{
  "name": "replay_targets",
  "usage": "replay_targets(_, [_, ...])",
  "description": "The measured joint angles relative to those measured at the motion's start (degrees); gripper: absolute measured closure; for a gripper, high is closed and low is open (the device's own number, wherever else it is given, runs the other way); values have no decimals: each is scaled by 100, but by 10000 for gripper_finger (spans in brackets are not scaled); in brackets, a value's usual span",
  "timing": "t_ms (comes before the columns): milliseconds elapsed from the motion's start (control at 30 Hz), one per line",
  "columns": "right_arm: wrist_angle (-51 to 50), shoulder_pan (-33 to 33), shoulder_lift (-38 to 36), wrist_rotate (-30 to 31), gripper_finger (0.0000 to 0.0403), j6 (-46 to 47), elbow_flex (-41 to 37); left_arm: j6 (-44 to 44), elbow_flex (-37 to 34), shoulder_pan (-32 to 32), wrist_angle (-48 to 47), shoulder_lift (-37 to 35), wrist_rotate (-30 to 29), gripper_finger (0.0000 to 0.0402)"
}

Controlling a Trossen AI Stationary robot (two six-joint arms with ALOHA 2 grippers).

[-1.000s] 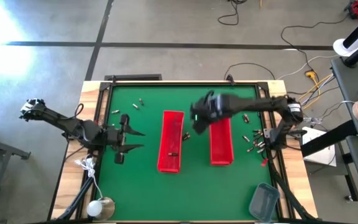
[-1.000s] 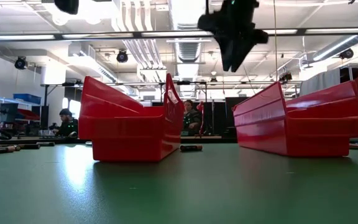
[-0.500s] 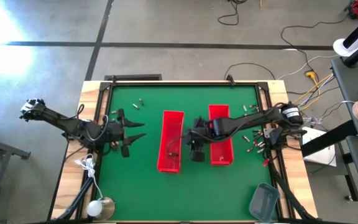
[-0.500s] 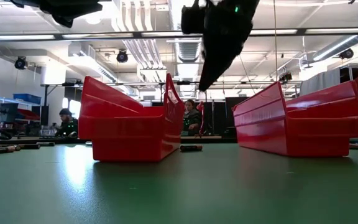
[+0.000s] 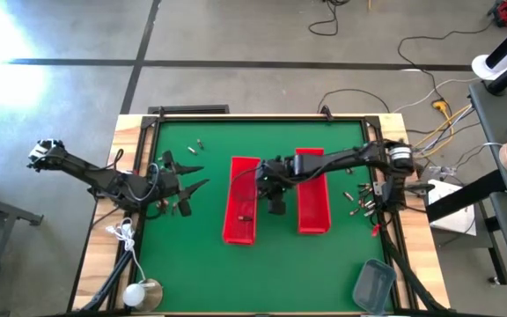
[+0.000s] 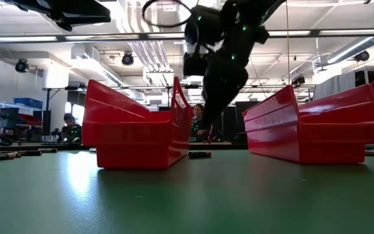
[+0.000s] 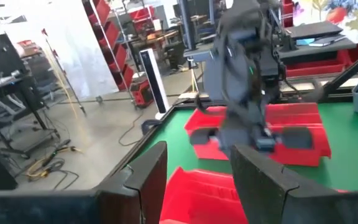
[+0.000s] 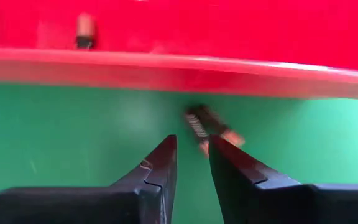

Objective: Sort batteries
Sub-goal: Put the small black battery into the top right red bin

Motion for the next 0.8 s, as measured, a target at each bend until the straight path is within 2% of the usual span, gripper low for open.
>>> replay_targets(100, [-404,-9,309,5,309,-28,210,33,4,0,-22,25,6,244])
replay_targets(233, [-364,-26,372,28,308,-138,373,32,9,0,-26,35,7,244])
replay_targets(567, [-228,-113,880,35,336,-417,415,-86,-7,0,-123,32,11,244])
replay_targets(800, [-216,-102,887,26,346,-367,385,-95,-9,0,-141,32,13,244])
